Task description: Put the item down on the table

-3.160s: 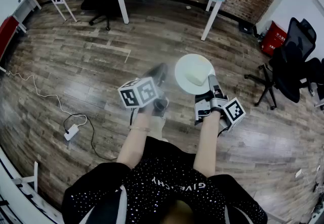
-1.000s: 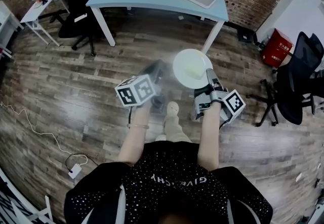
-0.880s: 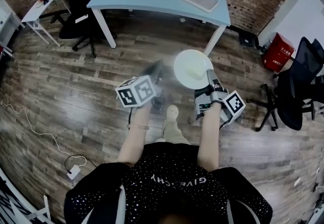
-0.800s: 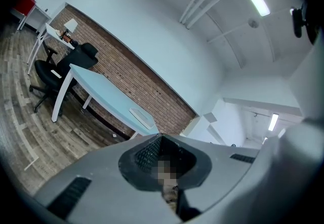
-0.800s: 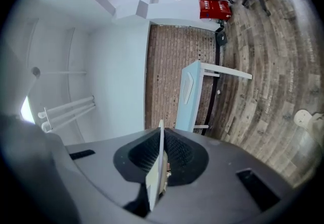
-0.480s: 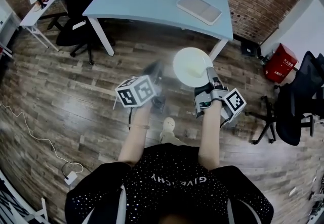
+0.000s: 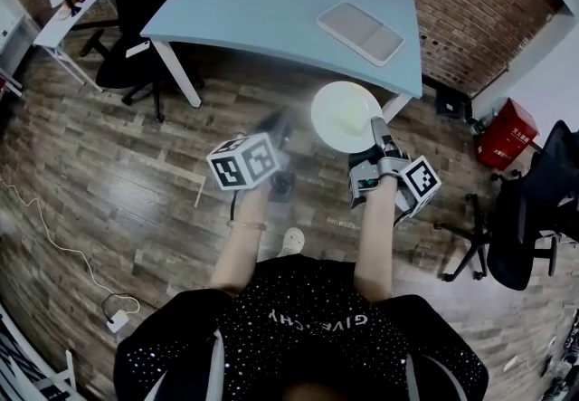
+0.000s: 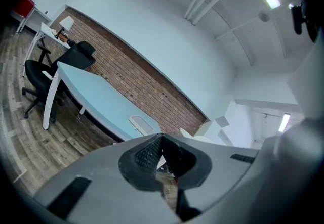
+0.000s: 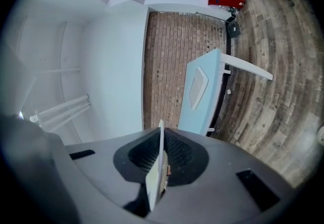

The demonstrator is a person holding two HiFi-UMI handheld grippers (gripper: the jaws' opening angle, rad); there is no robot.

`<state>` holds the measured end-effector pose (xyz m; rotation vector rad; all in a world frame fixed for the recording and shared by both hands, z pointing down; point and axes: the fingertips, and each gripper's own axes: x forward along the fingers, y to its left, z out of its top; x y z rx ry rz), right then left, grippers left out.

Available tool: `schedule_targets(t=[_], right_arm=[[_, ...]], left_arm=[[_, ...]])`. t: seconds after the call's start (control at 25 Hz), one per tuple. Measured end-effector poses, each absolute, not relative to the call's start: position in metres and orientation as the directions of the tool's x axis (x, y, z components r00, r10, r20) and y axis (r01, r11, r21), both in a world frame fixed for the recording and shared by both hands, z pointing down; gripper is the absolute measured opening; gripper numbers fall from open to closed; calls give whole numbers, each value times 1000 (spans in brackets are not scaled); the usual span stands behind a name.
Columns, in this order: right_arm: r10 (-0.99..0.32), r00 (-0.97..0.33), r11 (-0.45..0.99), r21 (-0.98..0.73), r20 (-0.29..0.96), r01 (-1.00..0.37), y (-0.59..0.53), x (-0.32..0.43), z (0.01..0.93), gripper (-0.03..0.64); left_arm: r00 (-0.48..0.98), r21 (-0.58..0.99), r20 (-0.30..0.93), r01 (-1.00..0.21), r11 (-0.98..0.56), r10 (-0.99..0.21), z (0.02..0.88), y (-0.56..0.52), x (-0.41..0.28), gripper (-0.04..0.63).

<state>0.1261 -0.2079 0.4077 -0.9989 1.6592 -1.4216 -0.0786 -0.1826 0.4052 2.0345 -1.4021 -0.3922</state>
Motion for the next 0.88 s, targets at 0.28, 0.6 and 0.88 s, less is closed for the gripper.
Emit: schedule_targets(t=[0.28,0.6,0.88], right_arm=[[-888,-458,99,-992,-51,-82,-234,126,421,26],[-890,-455,37,-995,7,-88,-248,139,445,26],[-908,-419,54,-995,-15,-81,-279,150,446,26]], left_arm=[[379,646,93,-727,-234,-921,416,-210,-73,11],[390,664,121,-715,-218,-913,429,-234,-57,11],[406,674,88,-697,-246,-910,429,-271,-54,11]])
